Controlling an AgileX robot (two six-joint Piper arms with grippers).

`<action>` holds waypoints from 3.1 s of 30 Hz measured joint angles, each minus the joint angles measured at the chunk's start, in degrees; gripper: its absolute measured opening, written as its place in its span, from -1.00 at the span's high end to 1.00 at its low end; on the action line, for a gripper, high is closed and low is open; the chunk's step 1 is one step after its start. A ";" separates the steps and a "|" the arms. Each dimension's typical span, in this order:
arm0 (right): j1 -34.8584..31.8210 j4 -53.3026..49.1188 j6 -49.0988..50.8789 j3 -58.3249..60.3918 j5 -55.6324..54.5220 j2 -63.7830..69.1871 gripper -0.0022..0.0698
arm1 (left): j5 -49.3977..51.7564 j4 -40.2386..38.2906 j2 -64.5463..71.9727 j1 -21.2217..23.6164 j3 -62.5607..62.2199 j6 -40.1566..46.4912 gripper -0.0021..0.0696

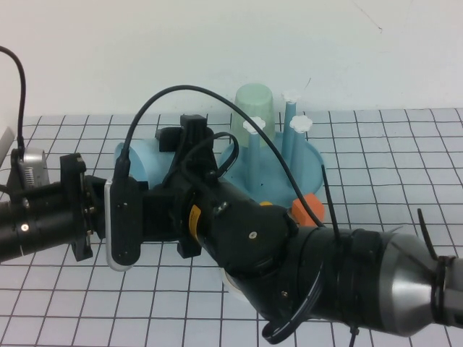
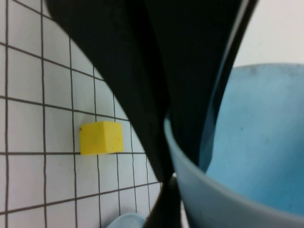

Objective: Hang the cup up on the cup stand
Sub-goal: Adjust the cup with two arms, then place the cup on the cup holder

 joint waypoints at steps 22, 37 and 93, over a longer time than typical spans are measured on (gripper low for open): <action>0.69 -0.34 1.10 0.00 3.83 0.21 -0.81 | 0.46 -1.05 0.00 0.00 0.00 6.85 0.92; 0.23 -0.45 1.93 -0.11 9.62 0.10 -0.81 | 0.38 1.24 0.00 0.00 -0.45 10.69 -0.67; -30.64 160.99 -15.21 -0.19 -0.24 -14.07 -0.80 | -36.27 60.12 -55.63 6.84 4.57 8.72 0.94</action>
